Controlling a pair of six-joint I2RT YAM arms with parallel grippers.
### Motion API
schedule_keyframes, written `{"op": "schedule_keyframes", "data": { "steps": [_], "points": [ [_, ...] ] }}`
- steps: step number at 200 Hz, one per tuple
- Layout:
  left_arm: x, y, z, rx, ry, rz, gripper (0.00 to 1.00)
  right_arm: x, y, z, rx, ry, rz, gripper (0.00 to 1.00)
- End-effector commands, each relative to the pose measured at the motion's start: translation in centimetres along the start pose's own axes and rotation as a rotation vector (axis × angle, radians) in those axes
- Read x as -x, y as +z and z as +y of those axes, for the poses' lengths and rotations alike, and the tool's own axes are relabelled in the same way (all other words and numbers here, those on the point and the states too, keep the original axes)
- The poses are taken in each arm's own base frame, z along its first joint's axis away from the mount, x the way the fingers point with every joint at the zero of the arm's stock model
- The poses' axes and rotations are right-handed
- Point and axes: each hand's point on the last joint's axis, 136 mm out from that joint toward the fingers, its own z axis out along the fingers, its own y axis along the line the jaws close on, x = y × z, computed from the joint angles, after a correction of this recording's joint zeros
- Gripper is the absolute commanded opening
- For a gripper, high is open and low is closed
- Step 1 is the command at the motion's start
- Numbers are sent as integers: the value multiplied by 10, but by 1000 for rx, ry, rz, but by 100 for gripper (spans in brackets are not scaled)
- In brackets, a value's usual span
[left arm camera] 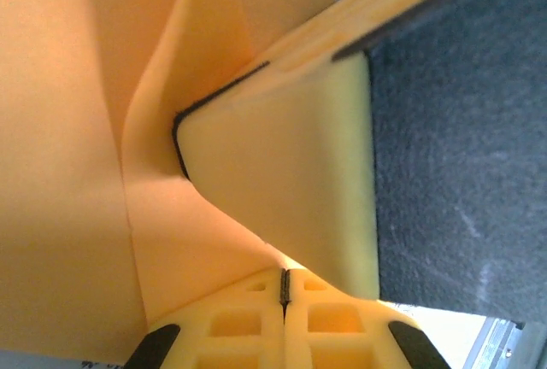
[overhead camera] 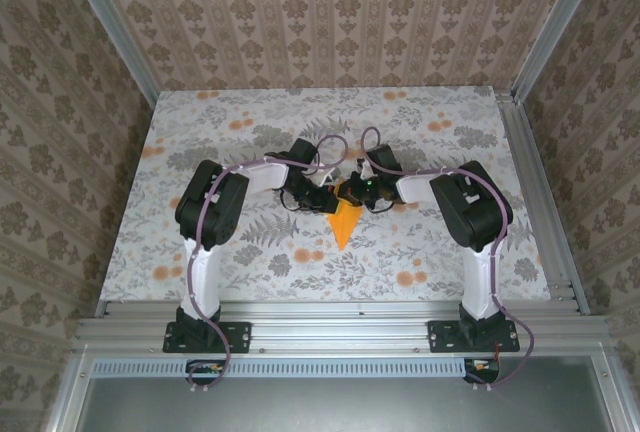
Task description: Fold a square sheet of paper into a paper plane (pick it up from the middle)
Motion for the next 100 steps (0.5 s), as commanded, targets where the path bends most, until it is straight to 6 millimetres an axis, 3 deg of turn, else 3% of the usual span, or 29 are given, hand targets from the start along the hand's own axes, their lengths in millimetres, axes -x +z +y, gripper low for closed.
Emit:
{"op": "schedule_keyframes", "data": {
  "steps": [1, 51, 100],
  "points": [
    [-42, 12, 58, 213, -64, 114, 3, 29, 0, -24, -74, 12, -79, 5],
    [-47, 13, 60, 218, -65, 128, 3, 53, -5, -26, -74, 39, -118, 5],
    [-50, 13, 60, 220, -67, 132, 3, 64, -5, -36, -122, 30, -137, 5]
  ]
}}
